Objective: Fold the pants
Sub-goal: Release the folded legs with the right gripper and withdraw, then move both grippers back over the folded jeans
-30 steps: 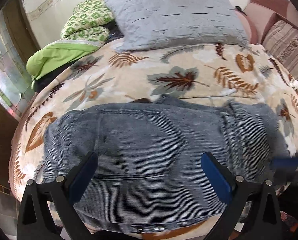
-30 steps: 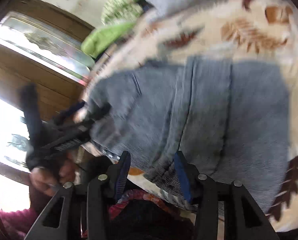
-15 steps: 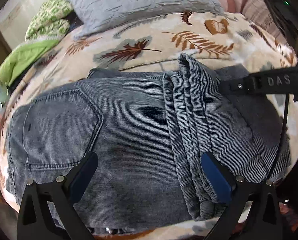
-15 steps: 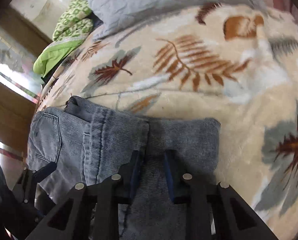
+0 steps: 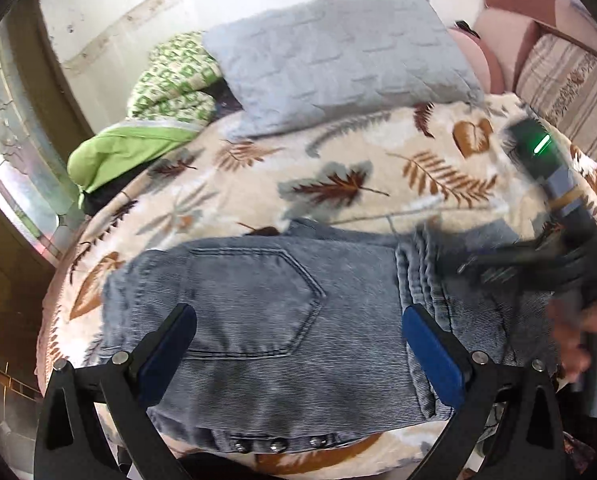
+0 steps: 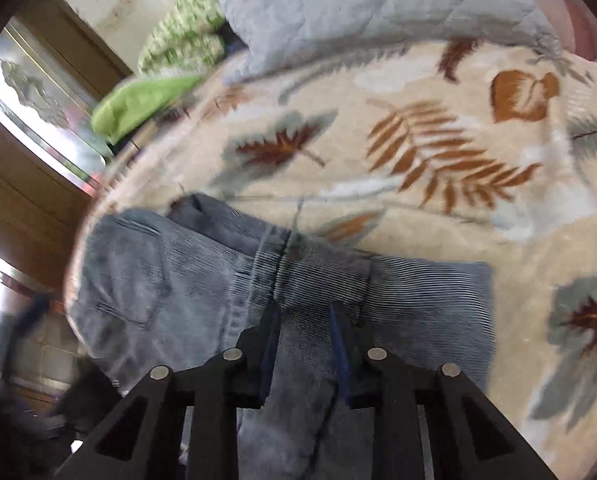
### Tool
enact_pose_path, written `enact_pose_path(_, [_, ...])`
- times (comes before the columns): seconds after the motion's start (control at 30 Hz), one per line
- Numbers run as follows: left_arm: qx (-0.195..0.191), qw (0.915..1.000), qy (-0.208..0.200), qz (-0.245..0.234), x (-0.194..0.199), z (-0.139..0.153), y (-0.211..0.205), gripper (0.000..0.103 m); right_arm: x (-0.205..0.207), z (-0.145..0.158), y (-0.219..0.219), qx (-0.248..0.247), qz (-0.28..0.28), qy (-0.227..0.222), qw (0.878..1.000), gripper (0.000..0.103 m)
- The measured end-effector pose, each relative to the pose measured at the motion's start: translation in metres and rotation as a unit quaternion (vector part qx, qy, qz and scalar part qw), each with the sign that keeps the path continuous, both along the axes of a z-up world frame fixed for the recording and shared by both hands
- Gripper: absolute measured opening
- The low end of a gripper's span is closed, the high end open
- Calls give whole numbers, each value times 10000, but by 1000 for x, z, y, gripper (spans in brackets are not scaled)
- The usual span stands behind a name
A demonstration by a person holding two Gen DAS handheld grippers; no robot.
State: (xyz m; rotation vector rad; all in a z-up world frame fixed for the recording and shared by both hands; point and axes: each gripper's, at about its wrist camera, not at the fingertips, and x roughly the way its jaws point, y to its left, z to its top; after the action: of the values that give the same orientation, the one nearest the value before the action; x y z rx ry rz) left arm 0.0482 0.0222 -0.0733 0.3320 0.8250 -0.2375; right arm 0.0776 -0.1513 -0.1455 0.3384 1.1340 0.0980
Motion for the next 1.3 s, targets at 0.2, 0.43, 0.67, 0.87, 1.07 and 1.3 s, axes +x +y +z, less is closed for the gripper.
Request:
enact_pose_path(0.2, [101, 9992, -337, 214, -1, 15, 12, 103, 5, 15, -2, 67, 14, -7, 10000, 29])
enact_pose_path(0.43, [73, 9959, -552, 716, 3, 33, 49, 103, -19, 56, 3, 443, 209, -468, 9977, 29])
enact_pose_path(0.67, [-12, 9898, -799, 1179, 6, 51, 84, 103, -27, 85, 39, 485, 660, -719, 9940, 29])
enact_pose_path(0.87, [-81, 9870, -941, 1298, 2, 62, 99, 103, -30, 100, 69, 430, 1013, -886, 9900, 29])
enact_pose_path(1.07, [-131, 9859, -1017, 1320, -3, 68, 105, 103, -33, 110, 84, 396, 1131, -965, 9881, 29])
enact_pose_path(1.3, [-298, 9875, -955, 1217, -8, 67, 104, 103, -43, 119, 99, 234, 1260, -1070, 9860, 29])
